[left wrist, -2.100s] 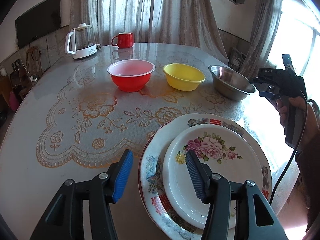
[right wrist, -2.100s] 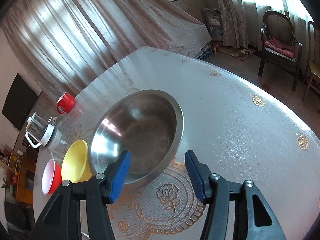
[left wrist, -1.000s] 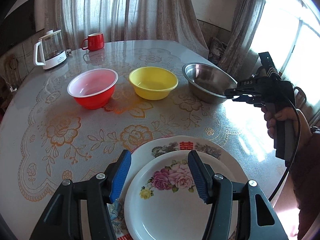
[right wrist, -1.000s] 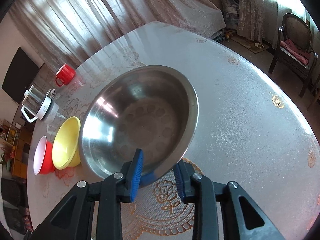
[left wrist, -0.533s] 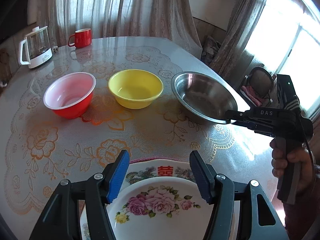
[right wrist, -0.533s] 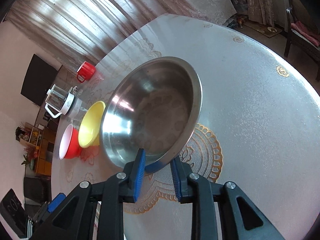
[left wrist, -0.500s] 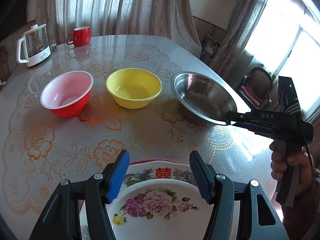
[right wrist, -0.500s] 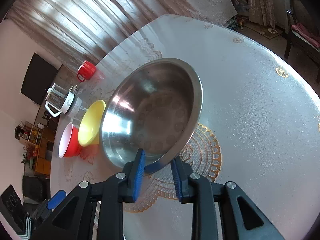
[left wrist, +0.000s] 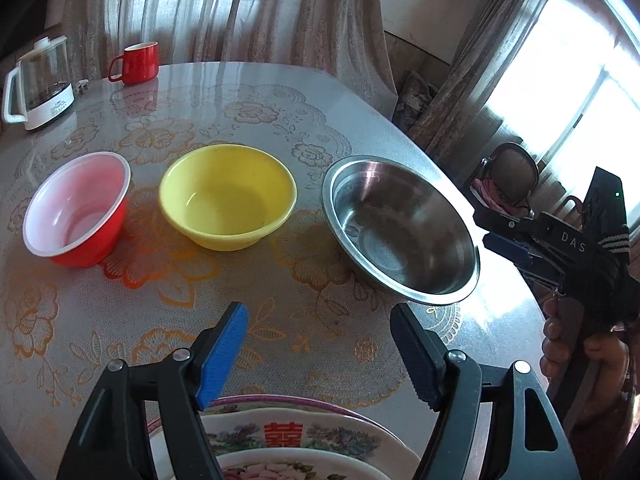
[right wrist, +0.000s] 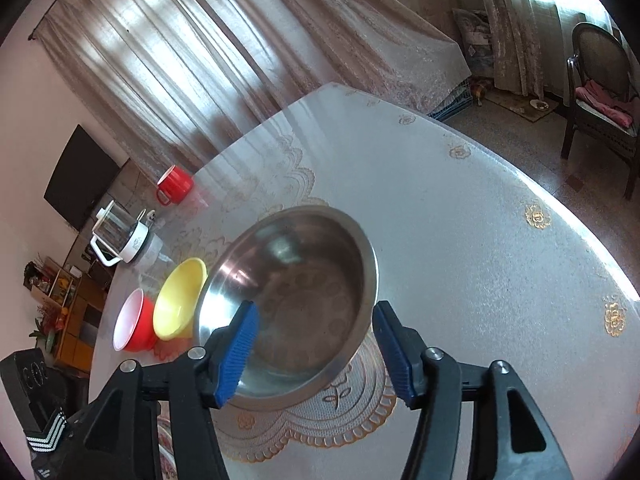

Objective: Organize plates and bowls
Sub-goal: 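Lift the steel bowl with the right tool toward the plate stack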

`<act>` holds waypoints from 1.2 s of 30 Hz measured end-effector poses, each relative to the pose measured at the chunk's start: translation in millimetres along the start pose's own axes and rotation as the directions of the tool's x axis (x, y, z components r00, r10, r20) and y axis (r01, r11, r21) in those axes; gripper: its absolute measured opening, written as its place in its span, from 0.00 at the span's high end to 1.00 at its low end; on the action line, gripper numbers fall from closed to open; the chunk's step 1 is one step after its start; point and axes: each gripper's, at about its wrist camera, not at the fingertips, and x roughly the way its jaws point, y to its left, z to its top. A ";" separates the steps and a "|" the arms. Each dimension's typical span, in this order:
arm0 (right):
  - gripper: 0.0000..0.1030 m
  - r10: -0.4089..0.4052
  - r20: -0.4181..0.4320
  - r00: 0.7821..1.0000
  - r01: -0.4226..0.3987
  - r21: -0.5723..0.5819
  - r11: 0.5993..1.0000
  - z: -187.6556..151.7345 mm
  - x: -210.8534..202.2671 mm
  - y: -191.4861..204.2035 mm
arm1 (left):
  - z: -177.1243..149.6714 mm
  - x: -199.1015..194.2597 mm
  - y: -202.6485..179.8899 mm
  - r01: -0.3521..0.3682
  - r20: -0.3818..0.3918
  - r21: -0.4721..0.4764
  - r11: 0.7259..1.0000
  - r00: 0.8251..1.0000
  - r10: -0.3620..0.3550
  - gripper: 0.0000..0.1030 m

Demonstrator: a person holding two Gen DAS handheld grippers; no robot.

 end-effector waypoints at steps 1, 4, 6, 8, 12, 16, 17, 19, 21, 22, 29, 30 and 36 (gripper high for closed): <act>0.42 0.000 0.005 1.000 0.000 0.006 1.000 3.0 0.4 -2.3 | 2.2 4.5 -0.8 0.015 -0.015 -0.008 1.000 1.000 -0.015 0.28; 0.42 -0.008 0.028 1.000 0.008 0.012 1.000 12.4 6.4 -4.6 | 8.4 17.6 -2.5 0.016 -0.047 -0.050 0.999 0.999 -0.019 0.30; 0.42 -0.044 0.045 0.998 0.044 -0.003 0.999 17.1 10.3 -3.6 | 12.7 22.0 -4.7 0.014 -0.040 -0.072 0.997 0.999 -0.017 0.39; 0.42 -0.056 0.043 0.997 0.057 -0.009 0.998 20.4 15.7 -3.9 | 17.3 26.3 -9.4 0.022 -0.045 -0.082 0.996 0.999 -0.026 0.43; 0.58 -0.076 0.029 0.997 0.076 -0.003 0.997 23.1 24.8 -9.0 | 27.6 39.5 -18.5 0.031 -0.053 -0.089 0.995 0.998 -0.036 0.55; 0.72 -0.085 0.002 0.996 0.085 0.000 0.996 22.2 33.3 -10.6 | 32.5 52.9 -22.1 0.021 -0.048 -0.097 0.995 0.998 -0.026 0.58; 0.75 -0.086 -0.007 0.996 0.086 -0.002 0.996 21.5 35.1 -10.6 | 33.4 55.9 -22.2 0.023 -0.050 -0.102 0.995 0.998 -0.028 0.57; 0.77 -0.098 -0.009 0.995 0.098 -0.008 0.995 21.0 36.5 -9.7 | 35.1 62.4 -20.3 0.035 -0.062 -0.120 0.992 0.997 -0.042 0.57; 0.78 -0.083 -0.016 0.996 0.083 0.000 0.997 21.1 37.1 -11.1 | 36.2 67.2 -17.6 0.061 -0.077 -0.155 0.986 0.994 -0.074 0.58; 0.78 -0.073 -0.022 0.997 0.073 0.008 0.997 20.9 36.8 -12.8 | 36.5 68.3 -17.0 0.079 -0.080 -0.168 0.983 0.992 -0.093 0.61; 0.75 -0.072 -0.037 0.997 0.074 0.044 0.996 18.1 35.0 -16.6 | 25.6 59.3 -19.6 0.057 -0.088 -0.108 0.993 0.994 -0.066 0.79; 0.78 -0.083 -0.042 0.996 0.084 0.028 0.996 16.3 33.7 -14.2 | 23.4 57.1 -19.3 0.059 -0.090 -0.105 0.993 0.994 -0.069 0.79; 0.78 -0.108 -0.077 0.991 0.104 -0.050 0.993 4.7 24.9 -4.8 | 10.6 47.2 -18.5 0.058 -0.113 -0.090 0.994 0.991 -0.068 0.78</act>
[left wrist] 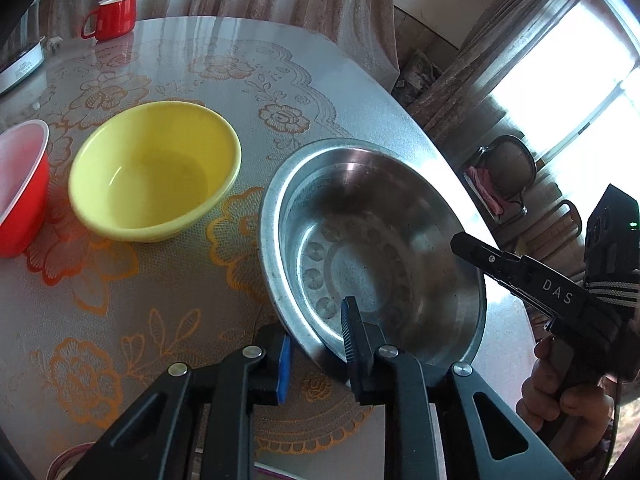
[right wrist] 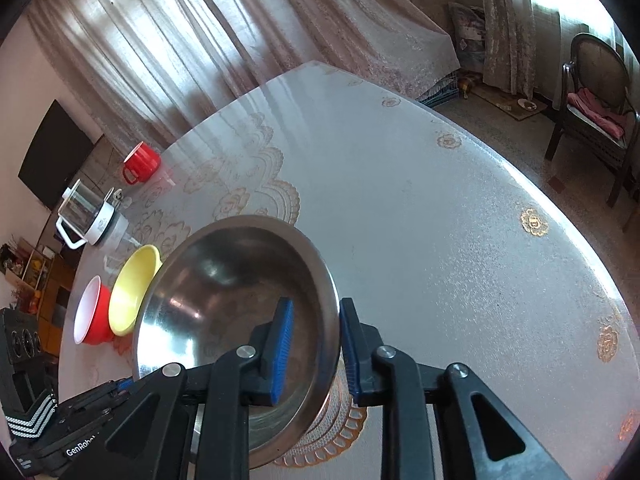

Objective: Organize plates and bowls
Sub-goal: 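Lift the steel bowl with the right tool toward the plate stack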

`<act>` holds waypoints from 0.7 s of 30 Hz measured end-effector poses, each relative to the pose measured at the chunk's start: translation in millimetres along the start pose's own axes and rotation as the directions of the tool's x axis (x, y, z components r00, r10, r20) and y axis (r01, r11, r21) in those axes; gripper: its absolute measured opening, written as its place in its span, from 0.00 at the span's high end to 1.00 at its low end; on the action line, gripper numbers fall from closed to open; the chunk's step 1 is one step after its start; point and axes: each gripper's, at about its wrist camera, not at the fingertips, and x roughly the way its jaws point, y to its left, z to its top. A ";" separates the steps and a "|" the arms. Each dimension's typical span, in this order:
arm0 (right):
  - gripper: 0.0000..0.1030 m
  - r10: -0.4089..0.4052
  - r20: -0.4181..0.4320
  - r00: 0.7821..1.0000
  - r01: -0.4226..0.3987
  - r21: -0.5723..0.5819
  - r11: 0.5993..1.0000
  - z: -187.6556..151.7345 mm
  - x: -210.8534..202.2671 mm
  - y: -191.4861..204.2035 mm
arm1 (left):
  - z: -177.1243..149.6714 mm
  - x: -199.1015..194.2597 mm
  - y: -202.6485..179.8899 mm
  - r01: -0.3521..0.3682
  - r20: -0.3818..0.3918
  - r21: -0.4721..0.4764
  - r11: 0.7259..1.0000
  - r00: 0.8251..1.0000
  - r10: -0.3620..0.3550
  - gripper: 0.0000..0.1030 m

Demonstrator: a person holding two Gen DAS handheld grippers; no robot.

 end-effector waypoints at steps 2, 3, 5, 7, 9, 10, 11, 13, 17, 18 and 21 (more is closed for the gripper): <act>0.76 0.026 0.006 1.000 -0.026 -0.005 1.000 -2.5 -0.6 -2.0 | 0.3 1.8 2.0 -0.004 -0.006 -0.009 1.000 1.000 0.004 0.76; 0.76 0.046 0.018 0.999 -0.046 -0.005 0.999 -3.1 -0.5 -2.8 | 0.4 1.2 2.5 -0.011 -0.003 -0.009 1.000 1.000 0.011 0.76; 0.76 0.067 0.043 0.997 -0.067 -0.006 0.998 -4.3 1.0 -3.1 | 2.4 1.9 0.5 -0.029 -0.002 0.002 1.000 1.000 0.029 0.76; 0.76 0.081 0.063 0.995 -0.080 -0.014 0.997 -6.4 3.9 -2.3 | 5.5 2.6 1.0 -0.041 0.002 -0.004 0.999 0.999 0.041 0.76; 0.76 0.090 0.068 0.994 -0.090 -0.009 0.996 -7.0 6.2 -2.6 | 8.9 4.0 2.2 -0.038 0.001 -0.012 0.999 0.999 0.038 0.76; 0.76 0.092 0.071 0.993 -0.091 -0.007 0.996 -7.2 6.3 -2.8 | 9.0 4.2 2.8 -0.041 0.010 -0.011 0.999 0.999 0.042 0.76; 0.76 0.092 0.072 0.993 -0.092 -0.007 0.996 -6.9 6.4 -2.5 | 8.7 3.9 3.1 -0.052 0.026 -0.007 0.999 0.998 0.052 0.76; 0.76 0.093 0.071 0.993 -0.093 -0.007 0.996 -6.5 6.5 -2.7 | 7.5 4.1 4.5 -0.048 0.043 -0.005 0.999 0.998 0.048 0.78; 0.77 0.105 0.087 0.991 -0.106 0.000 0.994 -7.6 6.5 -5.8 | 3.3 1.4 5.6 -0.034 0.053 -0.012 0.999 0.998 0.035 0.79; 0.78 0.108 0.092 0.990 -0.109 0.002 0.994 -8.8 6.5 -6.3 | 1.7 -0.4 4.6 -0.036 0.058 -0.006 0.999 0.998 0.036 0.79; 0.78 0.114 0.091 0.989 -0.114 0.002 0.993 -12.3 5.1 -5.7 | 0.5 -3.0 3.2 -0.053 0.073 0.015 0.999 0.996 0.051 0.79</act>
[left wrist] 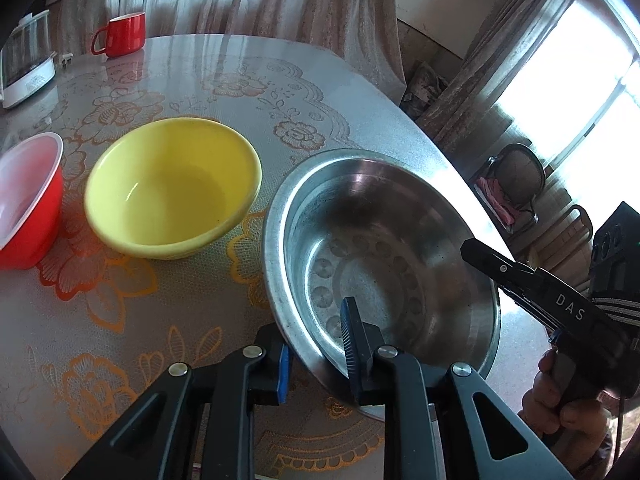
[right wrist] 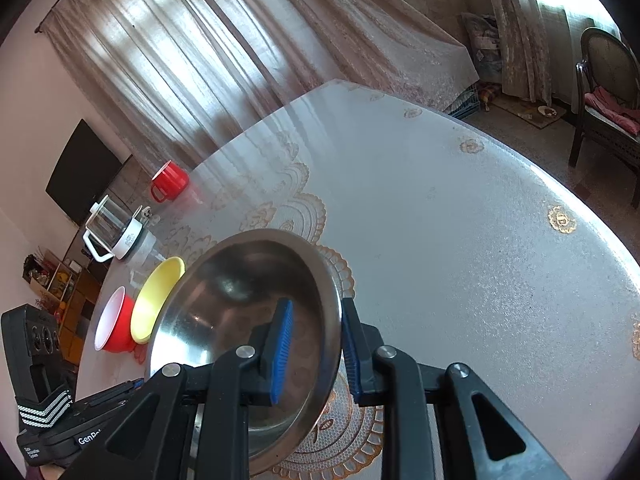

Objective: Organize plates and bowls
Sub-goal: 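Lift the steel bowl with the right tool toward the plate stack, then carry the steel bowl over the plate stack with the right tool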

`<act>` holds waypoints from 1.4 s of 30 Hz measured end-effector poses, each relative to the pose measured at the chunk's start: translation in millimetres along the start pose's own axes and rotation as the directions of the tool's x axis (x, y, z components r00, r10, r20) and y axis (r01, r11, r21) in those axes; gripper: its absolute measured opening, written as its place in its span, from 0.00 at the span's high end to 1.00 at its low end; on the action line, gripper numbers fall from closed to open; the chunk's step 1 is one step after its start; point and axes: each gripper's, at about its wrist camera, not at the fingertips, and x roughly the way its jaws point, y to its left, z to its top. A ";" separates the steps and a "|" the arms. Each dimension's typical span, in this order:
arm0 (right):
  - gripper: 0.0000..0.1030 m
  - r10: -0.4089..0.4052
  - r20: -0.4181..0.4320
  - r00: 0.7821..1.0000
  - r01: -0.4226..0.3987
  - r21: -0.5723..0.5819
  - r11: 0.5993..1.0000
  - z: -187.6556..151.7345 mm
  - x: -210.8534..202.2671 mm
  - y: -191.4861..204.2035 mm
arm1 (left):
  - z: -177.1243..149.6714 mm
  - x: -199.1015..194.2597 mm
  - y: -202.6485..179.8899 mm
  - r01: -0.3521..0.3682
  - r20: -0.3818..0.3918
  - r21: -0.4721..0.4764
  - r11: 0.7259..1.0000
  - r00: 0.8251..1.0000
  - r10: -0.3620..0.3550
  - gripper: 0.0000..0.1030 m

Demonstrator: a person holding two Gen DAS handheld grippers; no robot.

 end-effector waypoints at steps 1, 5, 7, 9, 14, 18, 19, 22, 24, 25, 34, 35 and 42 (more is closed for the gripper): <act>0.78 0.000 -0.002 1.000 0.000 -0.005 1.000 -0.8 -0.3 1.2 | -1.3 -1.5 0.2 0.000 0.000 0.000 1.000 1.000 0.000 0.79; 0.78 0.010 -0.006 1.000 -0.010 0.005 1.000 -6.1 -5.3 0.8 | -7.7 -6.3 -1.2 -0.004 0.009 0.011 1.000 1.000 0.004 0.79; 0.78 0.017 -0.008 1.000 -0.017 0.014 1.000 -9.3 -8.0 0.3 | -10.8 -8.7 -0.7 -0.004 0.009 0.010 1.000 1.000 0.004 0.79; 0.78 0.018 -0.023 1.000 -0.018 0.025 1.000 -11.3 -9.4 -0.8 | -13.6 -12.2 -1.4 -0.001 0.013 0.014 1.000 1.000 0.000 0.79; 0.78 0.016 -0.027 1.000 -0.015 0.035 0.999 -18.8 -18.4 0.0 | -22.5 -23.6 -6.3 0.001 0.038 0.043 0.999 0.999 -0.003 0.79; 0.78 0.050 -0.012 0.999 -0.049 0.069 0.996 -22.8 -31.3 -3.4 | -26.0 -35.4 -6.5 0.025 0.058 0.043 0.999 0.998 -0.027 0.79; 0.78 0.059 -0.008 0.998 -0.059 0.072 0.996 -23.4 -35.1 -3.5 | -26.9 -38.3 -6.7 0.029 0.062 0.044 0.999 0.998 -0.032 0.79; 0.77 0.069 -0.008 0.998 -0.068 0.083 0.994 -27.5 -42.5 -2.8 | -31.4 -47.6 -7.3 0.043 0.071 0.053 0.998 0.996 -0.046 0.79; 0.77 0.071 -0.005 0.997 -0.070 0.085 0.994 -30.5 -47.2 0.6 | -34.4 -54.2 -6.1 0.052 0.078 0.049 0.997 0.995 -0.056 0.79; 0.76 0.077 -0.003 0.997 -0.076 0.087 0.993 -32.4 -49.8 1.9 | -35.8 -57.2 -4.4 0.059 0.080 0.045 0.997 0.995 -0.062 0.79; 0.76 0.099 0.009 0.995 -0.100 0.053 0.994 -51.6 -68.3 26.9 | -50.9 -85.1 11.8 0.068 0.115 0.023 0.997 0.991 -0.070 0.79; 0.76 0.107 0.011 0.994 -0.108 0.052 0.993 -53.6 -70.3 29.3 | -52.5 -87.8 15.0 0.073 0.118 0.018 0.997 0.990 -0.074 0.79; 0.76 0.163 0.017 0.986 -0.164 0.025 0.986 -65.7 -83.5 52.5 | -67.8 -116.0 33.7 0.094 0.146 -0.008 0.996 0.985 -0.092 0.79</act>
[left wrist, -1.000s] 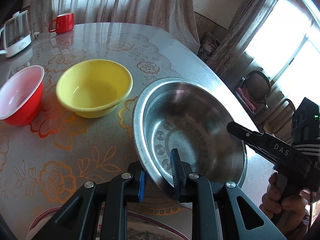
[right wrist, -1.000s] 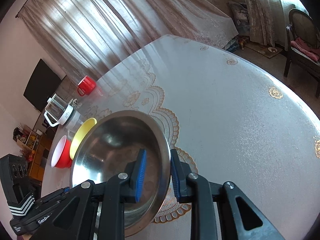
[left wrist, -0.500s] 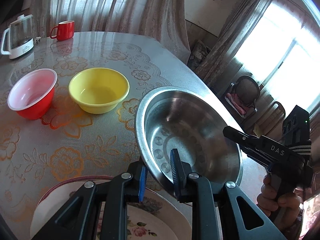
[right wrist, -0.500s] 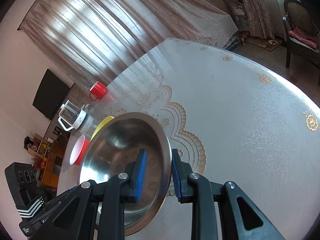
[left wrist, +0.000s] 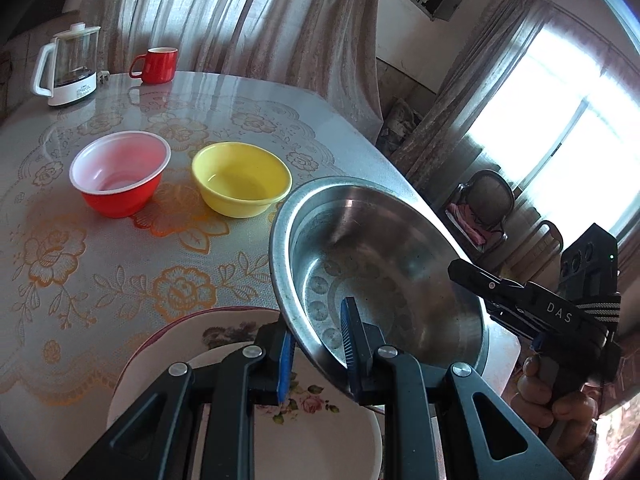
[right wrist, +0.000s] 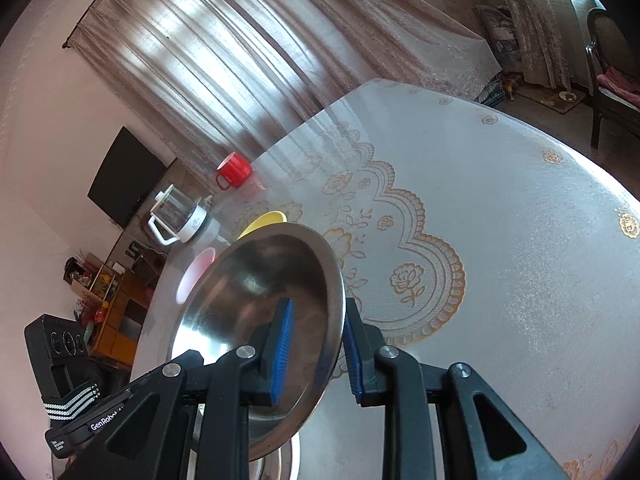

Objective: Organize plates and bowls
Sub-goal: 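Carry the steel bowl over the plate stack with the right tool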

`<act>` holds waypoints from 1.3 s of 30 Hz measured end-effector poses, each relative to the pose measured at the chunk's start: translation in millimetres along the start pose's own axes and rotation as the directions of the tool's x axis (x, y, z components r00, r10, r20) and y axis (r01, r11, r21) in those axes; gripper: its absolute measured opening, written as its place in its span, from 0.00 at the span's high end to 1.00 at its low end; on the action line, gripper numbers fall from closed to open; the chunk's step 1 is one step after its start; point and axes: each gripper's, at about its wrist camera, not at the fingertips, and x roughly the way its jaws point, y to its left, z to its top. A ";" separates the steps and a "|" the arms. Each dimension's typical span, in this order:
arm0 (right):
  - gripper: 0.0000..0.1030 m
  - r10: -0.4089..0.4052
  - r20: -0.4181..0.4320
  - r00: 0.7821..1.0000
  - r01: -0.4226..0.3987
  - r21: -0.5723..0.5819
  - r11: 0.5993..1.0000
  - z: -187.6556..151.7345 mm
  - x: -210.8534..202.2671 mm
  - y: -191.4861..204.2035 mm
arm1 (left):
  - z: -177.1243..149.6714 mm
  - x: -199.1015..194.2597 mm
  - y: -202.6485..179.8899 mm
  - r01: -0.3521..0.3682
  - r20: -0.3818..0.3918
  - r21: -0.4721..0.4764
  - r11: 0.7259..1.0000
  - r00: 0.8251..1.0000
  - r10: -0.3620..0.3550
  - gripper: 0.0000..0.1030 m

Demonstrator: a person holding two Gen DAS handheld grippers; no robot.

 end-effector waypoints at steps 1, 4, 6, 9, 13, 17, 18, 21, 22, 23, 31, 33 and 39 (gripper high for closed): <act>0.76 0.010 -0.001 1.000 -0.010 -0.006 1.000 -1.8 -0.5 4.4 | -1.3 -5.0 3.1 0.005 0.004 -0.008 1.000 1.000 -0.005 0.79; 0.76 0.043 -0.019 0.999 -0.044 -0.029 0.999 -8.9 -0.9 19.4 | -7.6 -20.5 12.4 0.009 0.019 -0.027 1.000 1.000 -0.009 0.79; 0.76 0.050 -0.026 0.998 -0.051 -0.058 0.997 -14.5 -1.2 30.3 | -12.7 -30.8 19.4 0.009 0.030 -0.038 0.999 1.000 -0.008 0.79; 0.76 0.074 -0.046 0.996 -0.077 -0.076 0.994 -23.2 0.3 42.9 | -23.3 -45.2 30.8 0.008 0.041 -0.056 0.998 0.999 -0.006 0.79; 0.76 0.100 -0.079 0.992 -0.107 -0.093 0.990 -33.7 4.1 56.5 | -38.4 -59.6 42.4 0.013 0.040 -0.073 0.997 0.999 -0.010 0.79; 0.76 0.111 -0.107 0.988 -0.123 -0.110 0.986 -46.7 6.6 69.3 | -55.1 -71.5 50.7 0.011 0.035 -0.085 0.996 0.999 -0.009 0.79; 0.76 0.113 -0.116 0.987 -0.127 -0.115 0.985 -48.9 6.9 71.5 | -58.3 -75.1 52.4 0.010 0.037 -0.087 0.996 0.999 -0.007 0.79; 0.76 0.116 -0.144 0.983 -0.134 -0.124 0.983 -59.0 8.2 76.1 | -64.8 -83.3 55.4 0.010 0.040 -0.087 0.996 0.999 -0.006 0.79; 0.76 0.116 -0.154 0.981 -0.136 -0.124 0.983 -61.8 8.6 76.4 | -67.3 -85.3 56.1 0.013 0.039 -0.088 0.996 0.999 -0.009 0.79; 0.76 0.115 -0.161 0.980 -0.136 -0.123 0.983 -65.3 9.0 76.9 | -69.7 -87.6 57.0 0.014 0.039 -0.089 0.996 0.999 -0.011 0.79; 0.72 0.109 -0.222 0.969 -0.135 -0.106 0.985 -81.3 13.2 74.3 | -85.1 -92.5 58.6 -0.005 0.037 -0.070 0.998 0.999 0.007 0.79; 0.71 0.106 -0.232 0.967 -0.134 -0.110 0.985 -84.5 13.2 74.4 | -87.7 -92.8 57.2 -0.016 0.035 -0.062 0.998 0.999 0.018 0.78; 0.71 0.082 -0.245 0.966 -0.119 -0.139 0.983 -89.8 15.0 75.1 | -91.4 -92.5 56.6 -0.032 0.021 -0.078 0.996 0.999 0.033 0.78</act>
